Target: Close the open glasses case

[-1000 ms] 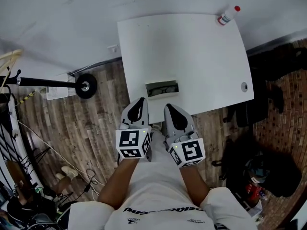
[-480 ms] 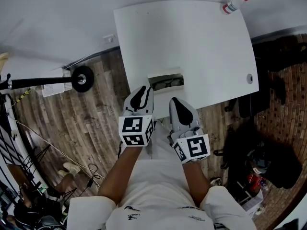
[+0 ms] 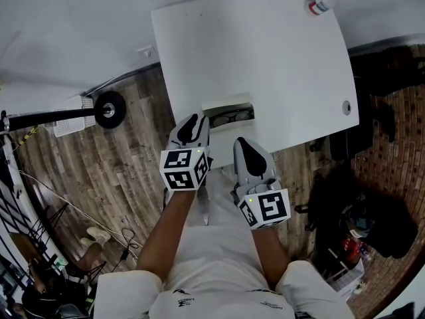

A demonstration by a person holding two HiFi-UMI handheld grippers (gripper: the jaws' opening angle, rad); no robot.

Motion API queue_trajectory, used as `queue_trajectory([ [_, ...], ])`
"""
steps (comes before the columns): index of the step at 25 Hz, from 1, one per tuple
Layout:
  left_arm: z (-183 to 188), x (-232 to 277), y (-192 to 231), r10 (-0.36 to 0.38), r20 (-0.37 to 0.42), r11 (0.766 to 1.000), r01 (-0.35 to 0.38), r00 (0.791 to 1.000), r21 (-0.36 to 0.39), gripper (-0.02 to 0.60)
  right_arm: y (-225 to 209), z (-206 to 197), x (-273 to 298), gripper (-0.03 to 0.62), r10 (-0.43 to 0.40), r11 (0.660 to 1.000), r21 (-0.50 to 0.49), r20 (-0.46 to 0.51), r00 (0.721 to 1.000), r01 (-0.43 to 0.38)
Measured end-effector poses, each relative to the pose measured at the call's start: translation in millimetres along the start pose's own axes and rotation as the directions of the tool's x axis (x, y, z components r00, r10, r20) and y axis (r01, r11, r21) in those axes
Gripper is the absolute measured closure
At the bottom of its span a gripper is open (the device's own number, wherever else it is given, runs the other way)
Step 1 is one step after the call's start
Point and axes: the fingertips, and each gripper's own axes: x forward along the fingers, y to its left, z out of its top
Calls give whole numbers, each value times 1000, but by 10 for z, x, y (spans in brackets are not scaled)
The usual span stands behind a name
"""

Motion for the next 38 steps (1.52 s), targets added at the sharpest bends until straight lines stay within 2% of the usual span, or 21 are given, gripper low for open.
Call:
queue_trajectory([
  [8, -163, 279, 90, -19, -56, 1000, 19, 998, -16, 485, -60, -92, 93, 599, 2, 1000, 4, -13, 1000, -2],
  [25, -170, 475, 170, -32, -86, 999, 31, 996, -20, 485, -142, -146, 158, 599, -5, 1000, 4, -33, 999, 5],
  [38, -200, 469, 151, -50, -98, 999, 50, 994, -3, 517, -170, -203, 133, 599, -4, 1000, 14, -49, 999, 5],
])
